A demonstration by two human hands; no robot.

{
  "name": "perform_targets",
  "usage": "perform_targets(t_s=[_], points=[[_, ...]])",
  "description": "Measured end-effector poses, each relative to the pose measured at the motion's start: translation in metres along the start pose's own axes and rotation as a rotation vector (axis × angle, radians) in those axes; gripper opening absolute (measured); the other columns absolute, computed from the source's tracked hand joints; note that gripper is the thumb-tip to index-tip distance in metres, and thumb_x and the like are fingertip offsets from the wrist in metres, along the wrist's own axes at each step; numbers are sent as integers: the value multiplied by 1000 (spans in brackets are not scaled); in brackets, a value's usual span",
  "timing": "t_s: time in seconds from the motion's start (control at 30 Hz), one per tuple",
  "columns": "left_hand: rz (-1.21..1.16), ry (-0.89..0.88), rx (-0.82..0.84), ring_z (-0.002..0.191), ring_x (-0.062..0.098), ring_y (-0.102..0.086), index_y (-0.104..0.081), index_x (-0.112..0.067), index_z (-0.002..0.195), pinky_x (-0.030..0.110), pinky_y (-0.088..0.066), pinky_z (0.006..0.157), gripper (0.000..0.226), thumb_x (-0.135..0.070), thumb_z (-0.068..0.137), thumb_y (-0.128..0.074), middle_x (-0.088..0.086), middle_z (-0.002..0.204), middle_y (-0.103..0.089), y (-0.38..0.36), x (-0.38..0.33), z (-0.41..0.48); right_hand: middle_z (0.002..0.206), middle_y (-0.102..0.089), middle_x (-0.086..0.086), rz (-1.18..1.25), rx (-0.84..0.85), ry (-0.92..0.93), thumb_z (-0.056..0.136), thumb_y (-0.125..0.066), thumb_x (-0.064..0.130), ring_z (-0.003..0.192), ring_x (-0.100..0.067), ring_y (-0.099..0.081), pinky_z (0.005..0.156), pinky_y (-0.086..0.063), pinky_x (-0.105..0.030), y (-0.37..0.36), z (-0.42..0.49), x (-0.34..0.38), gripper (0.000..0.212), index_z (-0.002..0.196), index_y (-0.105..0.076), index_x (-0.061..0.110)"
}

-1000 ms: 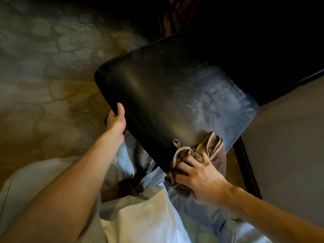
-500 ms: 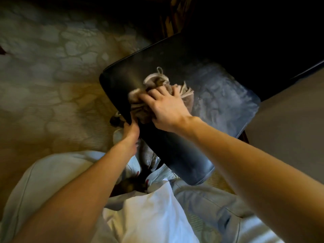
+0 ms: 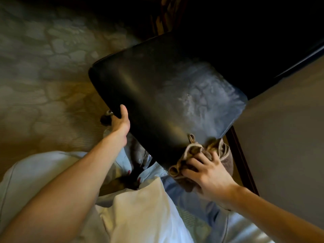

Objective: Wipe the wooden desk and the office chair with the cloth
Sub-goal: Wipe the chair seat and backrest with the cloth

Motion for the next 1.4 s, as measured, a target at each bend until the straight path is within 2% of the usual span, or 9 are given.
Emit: perform_targets(t_s=[0.1, 0.17, 0.3, 0.53, 0.77, 0.9, 1.17, 1.33, 1.4], points=[[-3, 40, 7, 146, 38, -40, -21, -34, 161, 59, -36, 117, 117, -96, 64, -43, 7, 165, -34, 7, 2, 6, 120, -64, -4, 38, -171, -5, 75, -68, 43, 113, -34, -58, 90, -42, -54, 34, 31, 9, 49, 122, -70, 29], [19, 23, -3, 148, 36, -36, -22, -31, 162, 56, -31, 120, 113, -94, 70, -45, 7, 165, -32, 5, 0, -11, 126, -62, -7, 22, -205, -86, 80, -61, 41, 117, -35, -54, 93, -39, -58, 46, 62, 8, 52, 130, -67, 27], [290, -58, 16, 151, 37, -29, -7, -17, 164, 50, -27, 120, 96, -75, 95, -41, 13, 168, -24, -1, 3, -35, 126, -59, -10, 6, -119, -186, 69, -76, 35, 116, -38, -54, 93, -39, -62, 22, 76, 5, 62, 129, -66, 28], [443, -96, -33, 152, 40, -26, 0, -15, 164, 55, -25, 122, 94, -74, 98, -32, 16, 168, -20, -2, -10, -25, 119, -61, -1, -74, 12, 16, 62, -77, 40, 113, -32, -55, 94, -36, -53, -28, -40, -2, 51, 113, -72, 37], [223, -116, -63, 153, 37, -25, -10, -24, 164, 56, -25, 123, 89, -74, 97, -37, 9, 169, -23, 8, -37, -11, 122, -61, -10, 93, -389, -251, 74, -62, 39, 116, -34, -54, 91, -38, -51, 57, 2, -46, 59, 130, -69, 27], [166, -114, -86, 149, 36, -34, -19, -22, 163, 55, -30, 121, 90, -76, 94, -43, 10, 164, -33, 10, -42, -9, 133, -56, -10, 96, -445, -358, 76, -59, 42, 124, -37, -49, 94, -38, -53, 105, 103, -72, 68, 144, -56, 31], [118, -221, -47, 136, 28, -51, -30, -28, 156, 50, -41, 115, 83, -67, 90, -61, 1, 150, -51, 9, -40, 8, 151, -44, -5, 142, -259, -308, 92, -59, 40, 141, -34, -35, 110, -29, -62, 109, 298, -120, 65, 154, -40, 37], [231, -247, -27, 141, 29, -46, -24, -26, 160, 51, -38, 117, 104, -84, 77, -52, 3, 157, -45, 10, -52, 26, 154, -41, -9, 197, -43, -374, 87, -62, 47, 145, -35, -33, 112, -26, -66, 80, 334, -134, 74, 155, -35, 32], [264, -263, -19, 142, 29, -45, -23, -24, 161, 50, -38, 118, 96, -78, 86, -52, 4, 157, -44, 11, -57, 31, 145, -48, -7, 249, -11, -368, 83, -64, 49, 139, -34, -41, 110, -30, -61, 83, 326, -125, 75, 151, -38, 31]])
Point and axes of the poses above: each hand's wrist, its own z-axis towards the middle knuckle, its own y-axis out of the back of the hand, x = y × z, the point moved 5 cm from there along z, towards the middle knuckle
